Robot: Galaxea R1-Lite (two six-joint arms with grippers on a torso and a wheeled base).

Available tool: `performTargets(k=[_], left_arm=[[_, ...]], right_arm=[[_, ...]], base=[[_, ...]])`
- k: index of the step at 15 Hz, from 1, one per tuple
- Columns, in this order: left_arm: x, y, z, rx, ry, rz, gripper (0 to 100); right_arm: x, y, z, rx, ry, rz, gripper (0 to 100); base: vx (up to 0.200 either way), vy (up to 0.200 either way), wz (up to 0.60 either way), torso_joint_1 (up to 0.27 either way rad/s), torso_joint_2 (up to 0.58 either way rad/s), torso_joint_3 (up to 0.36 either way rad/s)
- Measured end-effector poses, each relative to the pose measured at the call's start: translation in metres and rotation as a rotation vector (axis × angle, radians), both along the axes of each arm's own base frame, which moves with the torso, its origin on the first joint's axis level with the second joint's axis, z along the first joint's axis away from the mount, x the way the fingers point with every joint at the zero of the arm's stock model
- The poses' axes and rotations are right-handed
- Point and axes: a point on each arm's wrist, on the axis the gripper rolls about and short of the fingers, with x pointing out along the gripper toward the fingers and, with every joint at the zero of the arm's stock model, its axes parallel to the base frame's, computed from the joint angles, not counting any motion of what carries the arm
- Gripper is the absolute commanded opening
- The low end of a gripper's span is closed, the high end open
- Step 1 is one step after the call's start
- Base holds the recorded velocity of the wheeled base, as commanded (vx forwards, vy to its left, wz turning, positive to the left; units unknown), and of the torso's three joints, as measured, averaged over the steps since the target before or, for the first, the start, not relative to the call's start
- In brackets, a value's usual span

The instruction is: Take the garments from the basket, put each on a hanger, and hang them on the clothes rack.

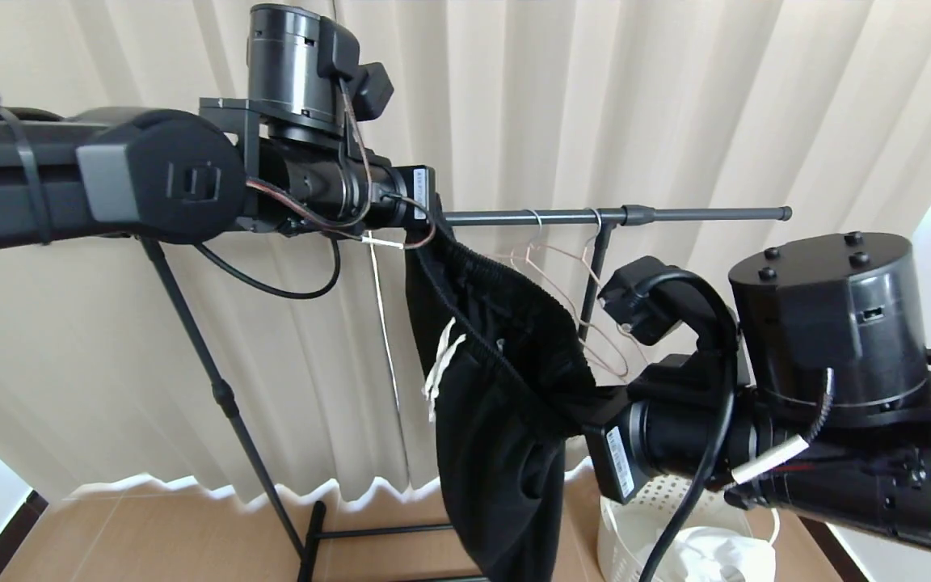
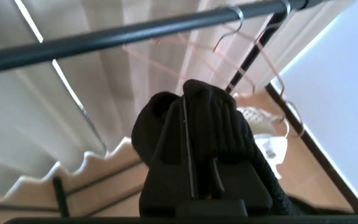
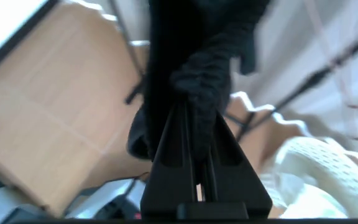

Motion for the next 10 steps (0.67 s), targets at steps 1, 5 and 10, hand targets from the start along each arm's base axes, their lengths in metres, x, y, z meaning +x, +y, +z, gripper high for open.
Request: performTargets(k=[1,5,10], left_arm=[[-0.007,0.007,0.002,0.020,0.033,0.008,0],[-0.036,0.031,-0.002,0.097,0.107,0.038,0],[-0.083,0.043,-0.044,0.250,0.233,0.026,0]], right_arm=[[0.011,-0.009,-0.002,-0.022,-0.009,-0.046,0],[0.054,-0.022,0.013,0.037,-0.043,-0.218,0],[0.114,0.001,0.055,0.191,-0.134,-0.322,0]], base=[[0.000,0.000,0.00,0.000,0.00,0.000],[0.000,0.000,0.00,0.000,0.00,0.000],[0.000,0.000,0.00,0.000,0.00,0.000]])
